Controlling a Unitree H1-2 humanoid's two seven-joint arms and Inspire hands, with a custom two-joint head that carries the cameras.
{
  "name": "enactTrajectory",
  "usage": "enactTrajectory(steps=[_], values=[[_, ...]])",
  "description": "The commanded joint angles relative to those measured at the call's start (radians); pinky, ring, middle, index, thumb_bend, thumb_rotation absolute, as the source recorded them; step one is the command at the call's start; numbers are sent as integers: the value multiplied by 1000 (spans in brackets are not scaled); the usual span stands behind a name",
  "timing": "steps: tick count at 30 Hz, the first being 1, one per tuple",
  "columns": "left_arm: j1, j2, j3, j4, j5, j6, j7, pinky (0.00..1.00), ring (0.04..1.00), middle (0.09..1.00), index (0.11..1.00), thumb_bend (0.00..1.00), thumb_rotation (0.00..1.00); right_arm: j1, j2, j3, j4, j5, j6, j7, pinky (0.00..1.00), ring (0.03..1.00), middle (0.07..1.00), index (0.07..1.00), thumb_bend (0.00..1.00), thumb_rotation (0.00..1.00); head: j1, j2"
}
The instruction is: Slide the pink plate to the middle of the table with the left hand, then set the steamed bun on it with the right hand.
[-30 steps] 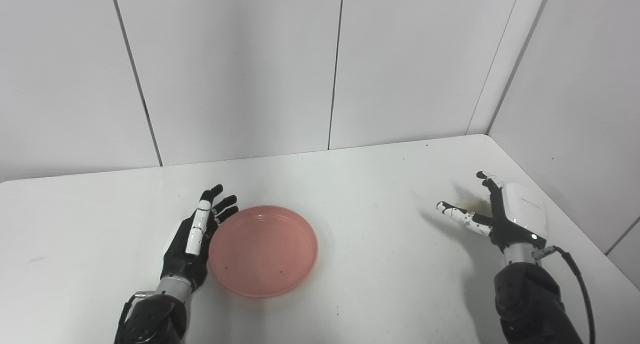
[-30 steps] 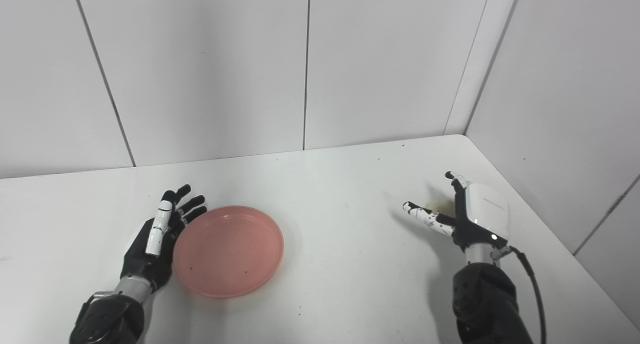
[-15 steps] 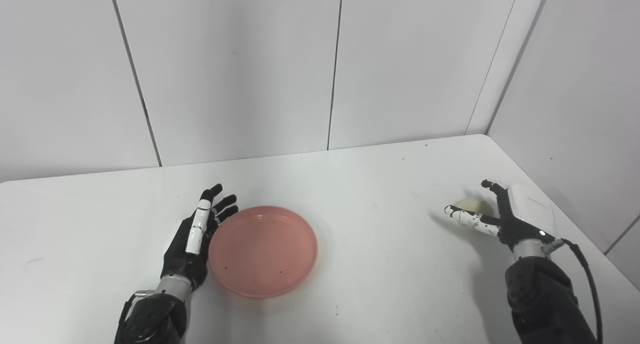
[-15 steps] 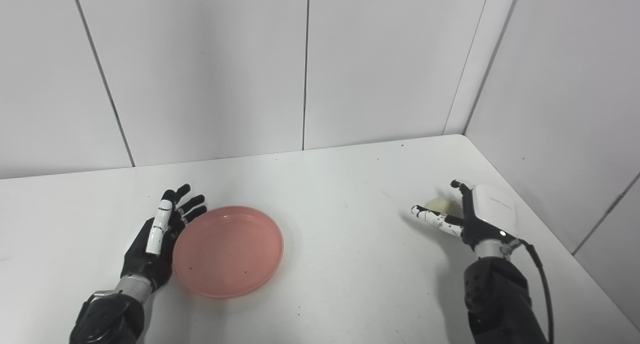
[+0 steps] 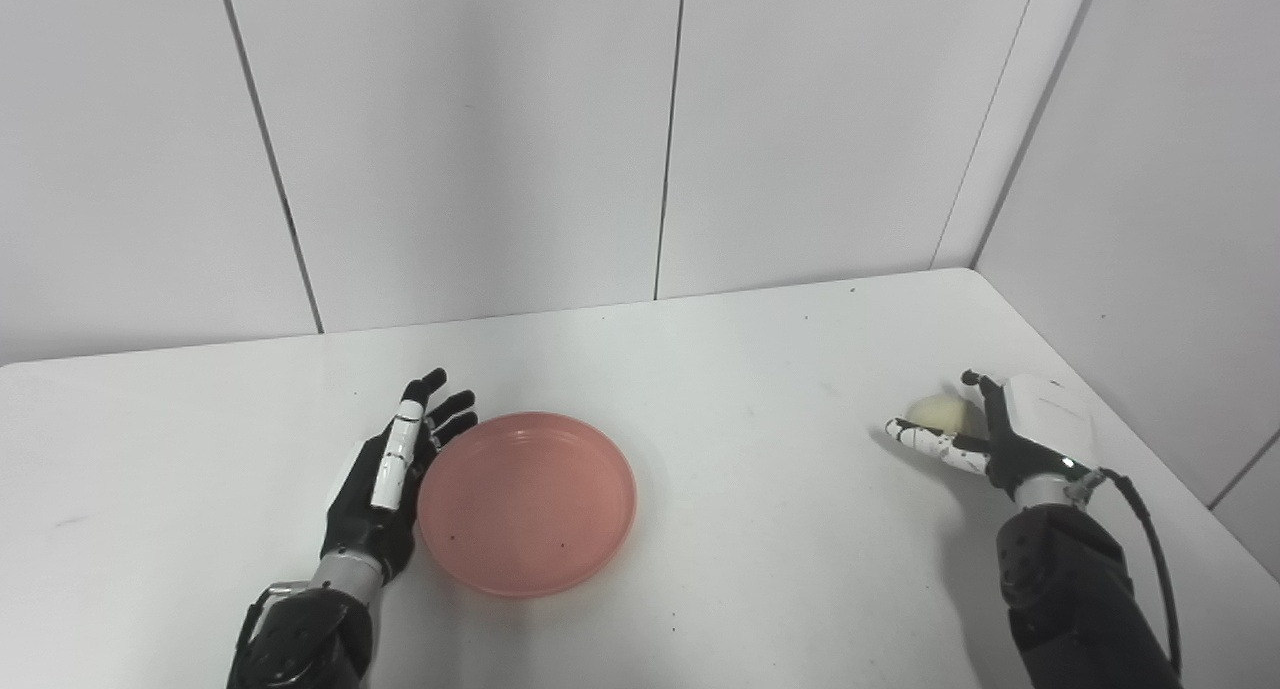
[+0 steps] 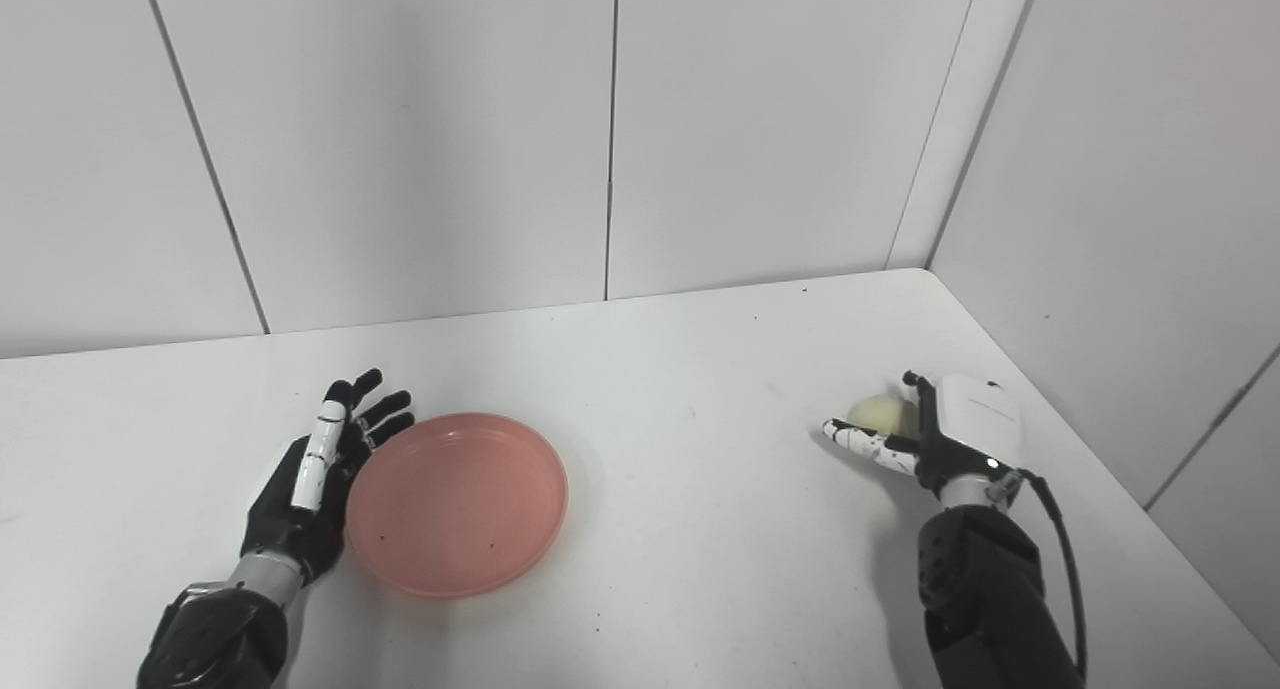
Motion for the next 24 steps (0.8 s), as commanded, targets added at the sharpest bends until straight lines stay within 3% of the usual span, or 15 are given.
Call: enactTrajectory(steps=[1, 17, 22, 24], values=[[14, 4, -2, 2, 6, 35, -9, 854, 861, 861, 915, 603, 935, -36, -29, -2, -12, -2, 5, -30, 988, 883, 858, 809, 1000, 772, 1, 2], [13, 5, -3, 6, 4, 37, -18, 861, 854, 854, 916, 601, 938, -42, -20, 17, 11, -13, 5, 28, 967, 895, 897, 817, 1000, 768, 1, 3], [12, 4, -4, 6, 7, 43, -16, 855, 848, 848, 911, 606, 935, -41, -19, 20, 5, 14, 5, 20, 968, 901, 895, 814, 1000, 694, 2, 4], [12, 4, -4, 6, 6, 42, -17, 855, 847, 847, 911, 603, 934, -43, -4, 3, 0, 16, 5, 5, 942, 869, 877, 799, 999, 582, 2, 4]])
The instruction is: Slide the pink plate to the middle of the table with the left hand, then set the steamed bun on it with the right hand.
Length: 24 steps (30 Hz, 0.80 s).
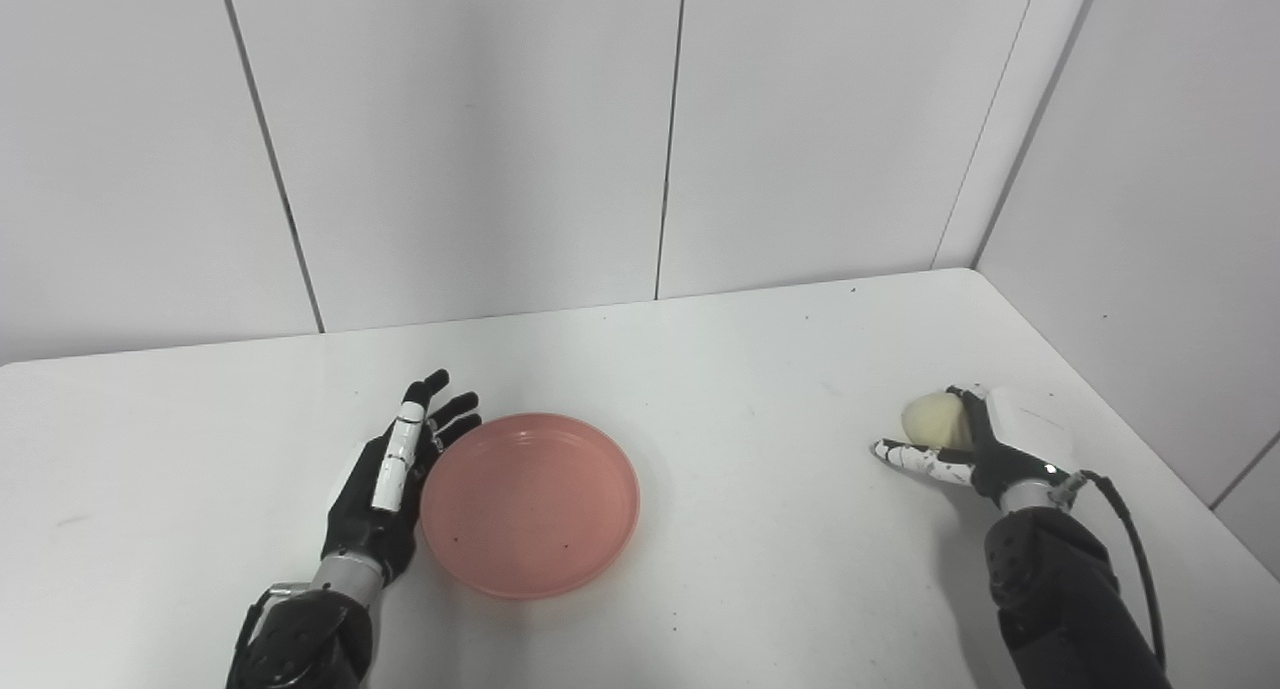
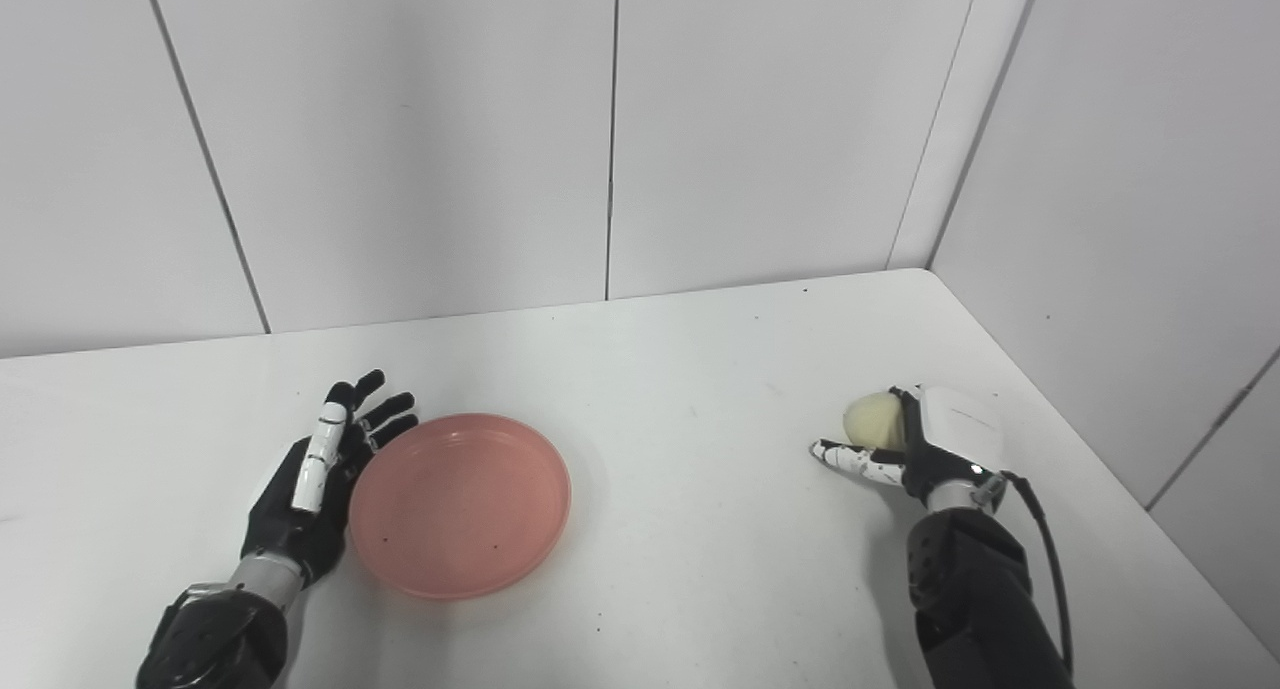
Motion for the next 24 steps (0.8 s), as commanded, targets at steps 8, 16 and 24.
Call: enactTrajectory(steps=[8, 16, 24], values=[[7, 7, -5, 14, 4, 34, -18, 860, 847, 846, 911, 606, 937, -32, 26, -56, -13, 75, -16, -177, 482, 486, 600, 659, 651, 21, -2, 5], [6, 11, -6, 16, 7, 33, -27, 866, 849, 850, 914, 611, 939, -29, -1, -26, -4, 71, 5, -158, 349, 427, 494, 490, 521, 0, -3, 6], [6, 11, -5, 12, 4, 43, -31, 862, 846, 854, 912, 619, 940, -32, 9, -51, -13, 51, 5, -119, 283, 423, 496, 489, 521, 0, -4, 8]])
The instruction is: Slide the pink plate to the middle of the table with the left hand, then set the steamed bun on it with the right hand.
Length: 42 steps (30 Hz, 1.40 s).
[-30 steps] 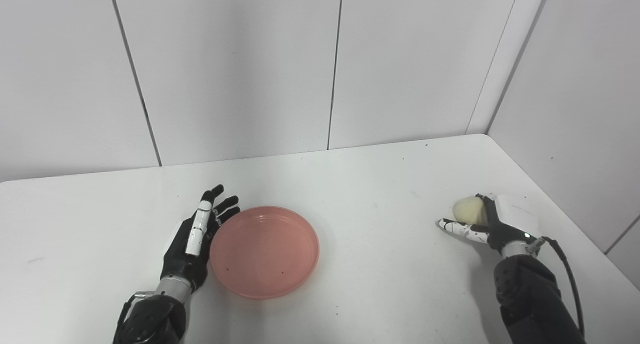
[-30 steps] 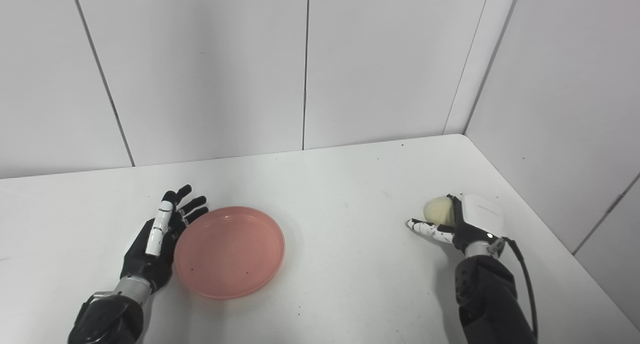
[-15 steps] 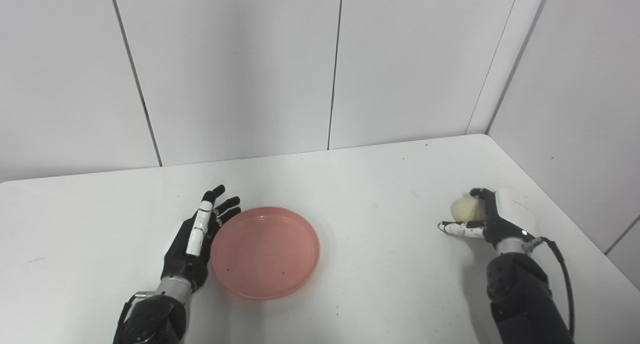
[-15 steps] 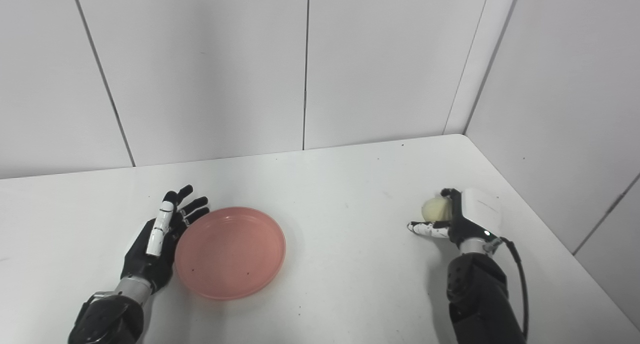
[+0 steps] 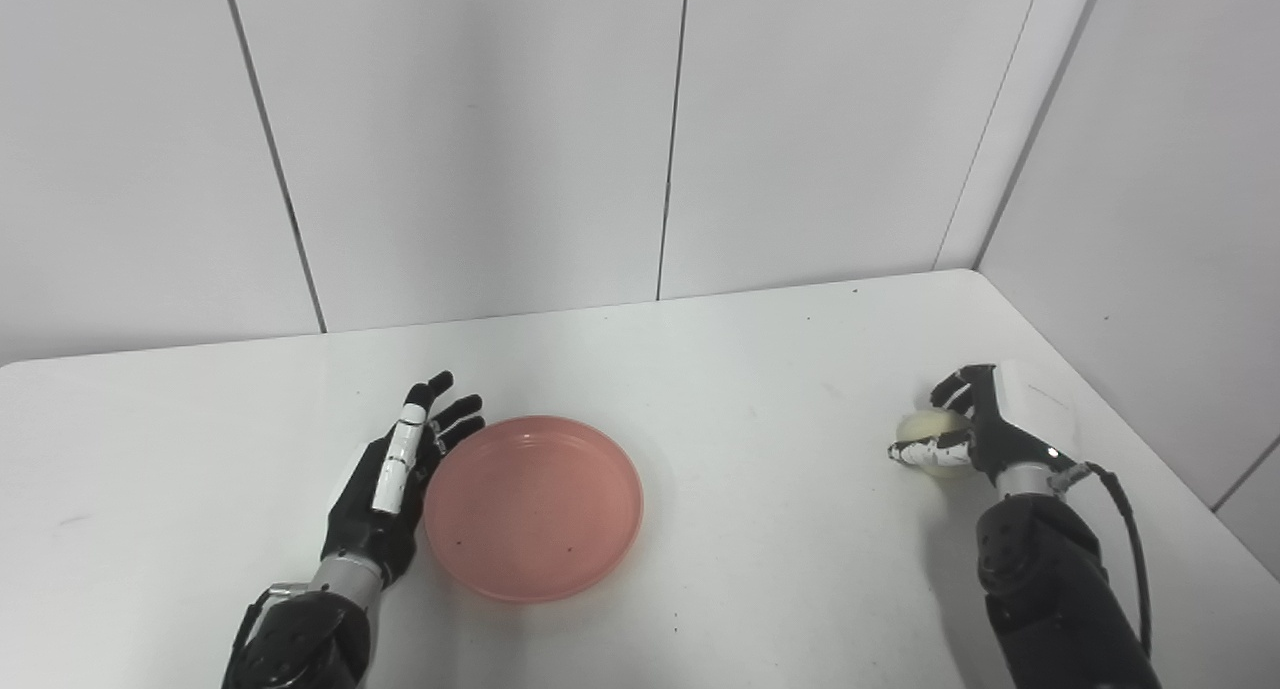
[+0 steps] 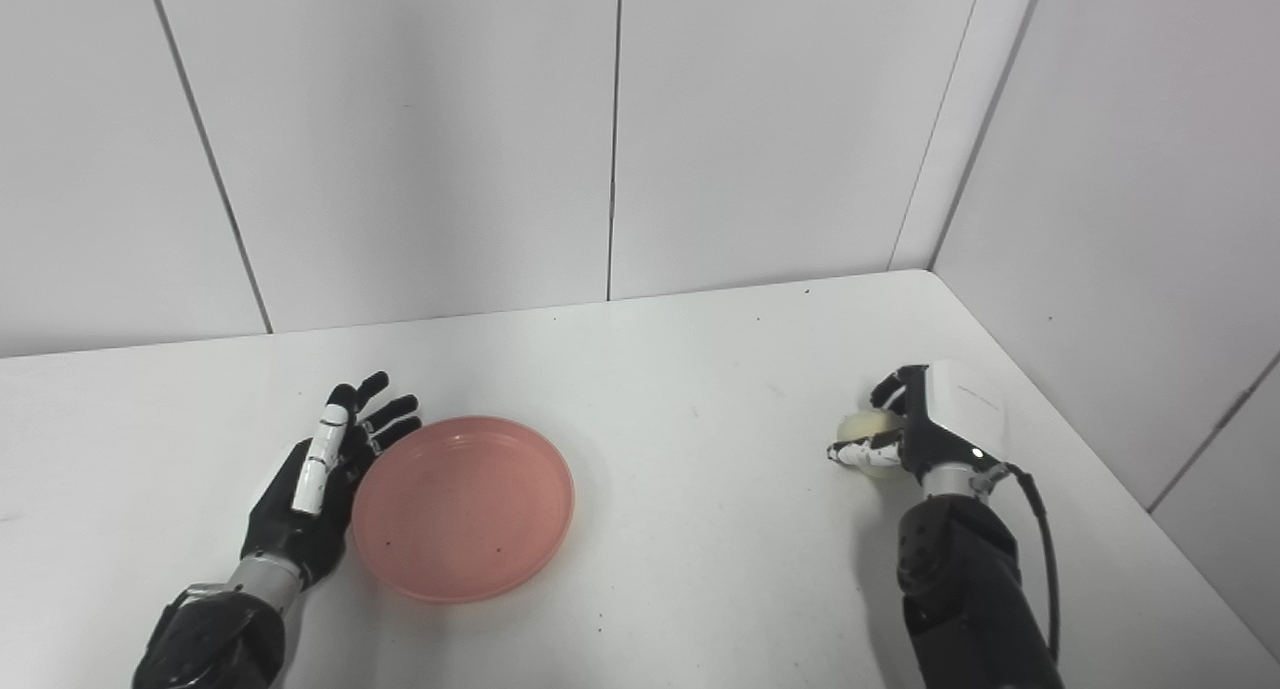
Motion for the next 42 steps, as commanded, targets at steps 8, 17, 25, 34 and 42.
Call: enactTrajectory(steps=[8, 17, 25, 34, 42], values=[[5, 6, -5, 17, 8, 41, -10, 855, 839, 847, 904, 633, 938, -2, -16, -18, -28, -14, 14, 12, 345, 402, 475, 515, 517, 0, 1, 1], [6, 4, -11, 17, 13, 40, -10, 853, 833, 840, 903, 631, 941, 12, -10, -22, -138, 76, -1, -17, 310, 383, 459, 549, 511, 0, 4, 1], [3, 0, -23, 23, 27, 43, -2, 848, 820, 824, 900, 641, 948, 30, -24, 29, -279, 76, -37, -32, 305, 376, 466, 562, 509, 0, 22, 2], [-1, -4, -37, 31, 45, 42, 3, 840, 812, 826, 904, 641, 958, 25, 11, 117, -434, 94, -102, -13, 380, 393, 479, 553, 511, 0, 44, 1], [-1, -12, -45, 36, 51, 40, 5, 828, 808, 818, 895, 640, 952, 31, 29, 197, -478, 76, -255, -65, 431, 417, 482, 544, 514, 0, 89, 6]])
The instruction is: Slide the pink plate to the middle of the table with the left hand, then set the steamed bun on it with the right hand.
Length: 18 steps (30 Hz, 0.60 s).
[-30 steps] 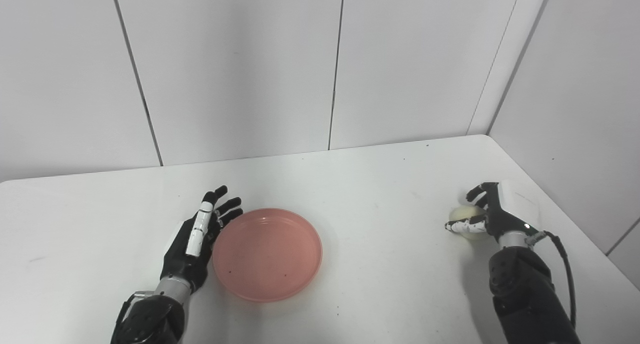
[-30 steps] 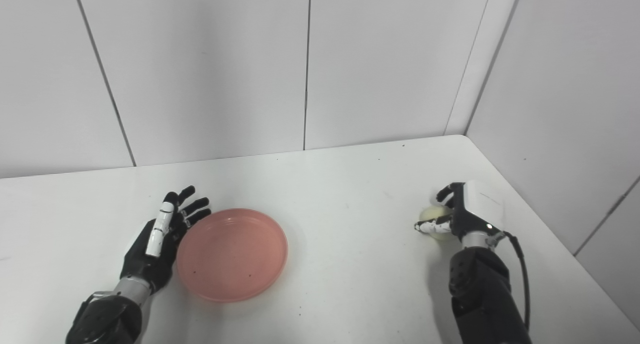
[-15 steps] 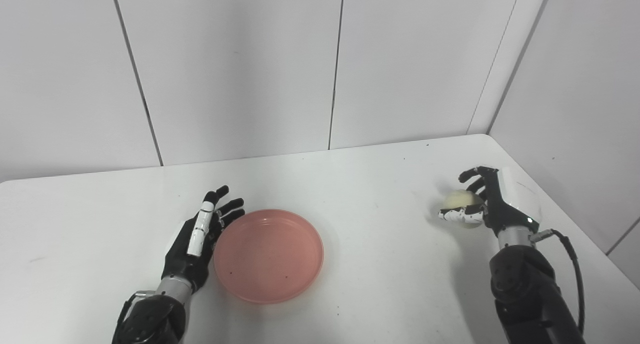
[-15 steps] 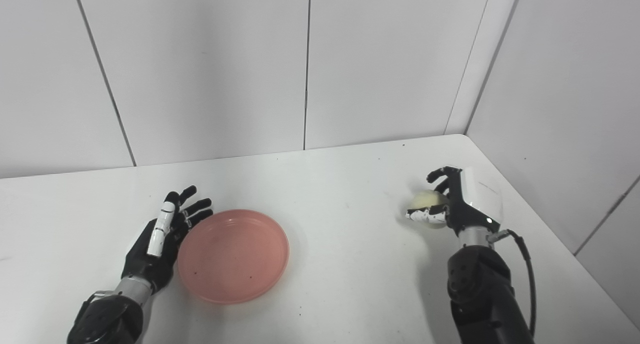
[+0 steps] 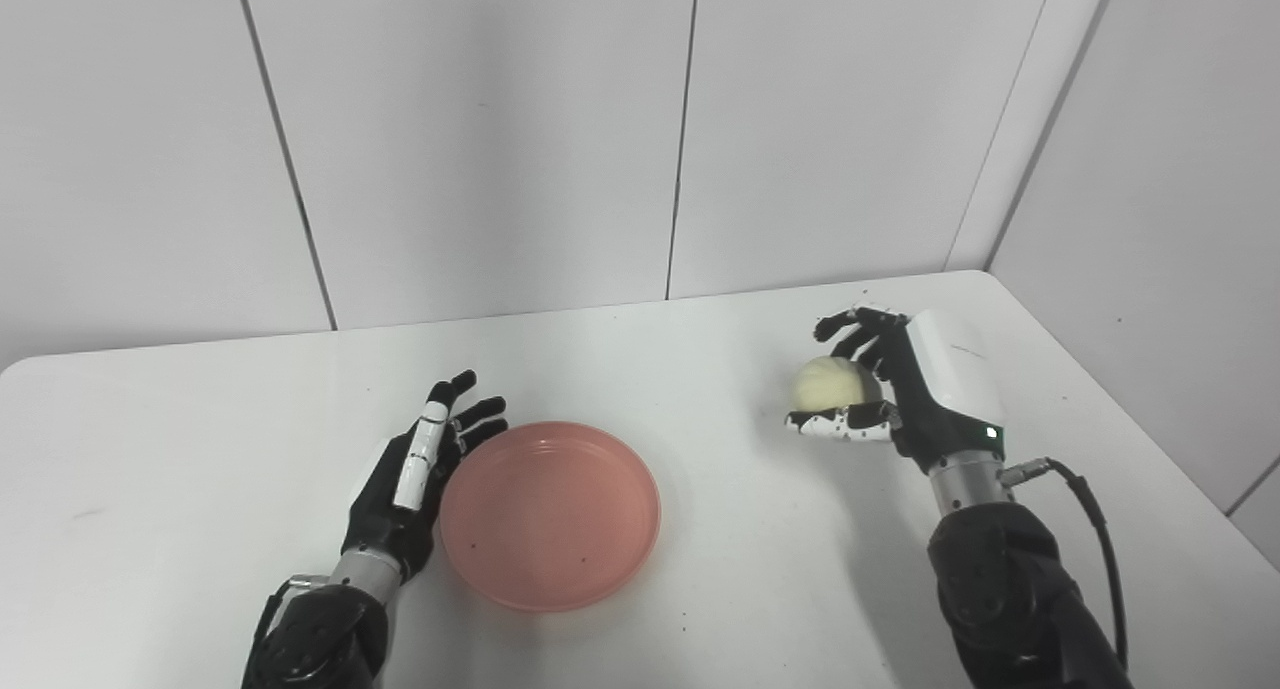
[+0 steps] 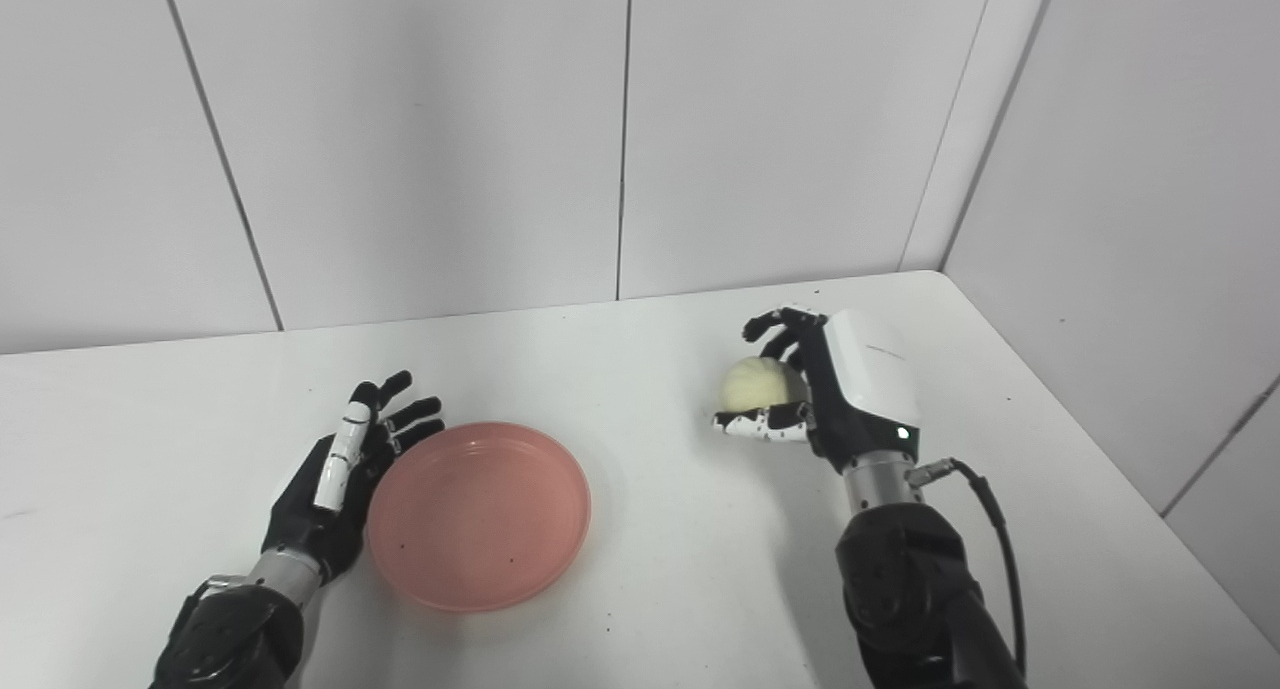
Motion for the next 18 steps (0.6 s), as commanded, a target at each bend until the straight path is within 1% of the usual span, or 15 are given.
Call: enactTrajectory(steps=[1, 3, 4, 5, 6, 8, 11, 13, 18], values=[[3, -11, -20, 31, 27, 43, 4, 819, 804, 814, 892, 639, 948, -31, -2, 10, -59, -8, -95, -45, 429, 415, 486, 544, 513, 0, 16, 2], [3, -16, -21, 33, 29, 42, 6, 811, 801, 813, 889, 637, 945, -42, 13, 34, -77, 13, -137, -38, 413, 407, 495, 550, 511, 0, 23, 2], [2, -18, -22, 35, 30, 41, 8, 812, 803, 817, 892, 636, 951, -50, 26, 53, -89, 4, -149, -34, 383, 398, 495, 554, 510, 0, 24, 2], [2, -20, -23, 37, 33, 39, 10, 812, 803, 818, 892, 634, 955, -56, 40, 72, -102, -13, -160, -33, 373, 395, 492, 555, 509, 0, 37, 0], [1, -22, -23, 39, 36, 37, 11, 811, 803, 818, 892, 631, 960, -60, 50, 84, -109, -27, -166, -33, 368, 392, 487, 556, 510, 0, 37, 0], [1, -27, -24, 41, 40, 36, 15, 808, 801, 816, 890, 628, 963, -63, 69, 117, -124, -21, -194, -22, 372, 393, 485, 558, 509, 0, 53, -3], [3, -35, -21, 47, 39, 34, 20, 801, 797, 809, 888, 632, 952, -67, 95, 163, -121, -9, -248, -15, 380, 394, 483, 560, 509, 0, 76, -5], [5, -39, -21, 48, 41, 34, 22, 803, 797, 809, 888, 632, 948, -69, 110, 177, -110, -5, -272, -15, 378, 392, 481, 561, 509, 0, 89, -6], [13, -44, -26, 40, 48, 32, 26, 813, 801, 814, 889, 626, 955, -82, 146, 204, -74, 3, -306, 1, 356, 387, 477, 564, 508, 0, 115, -4]])
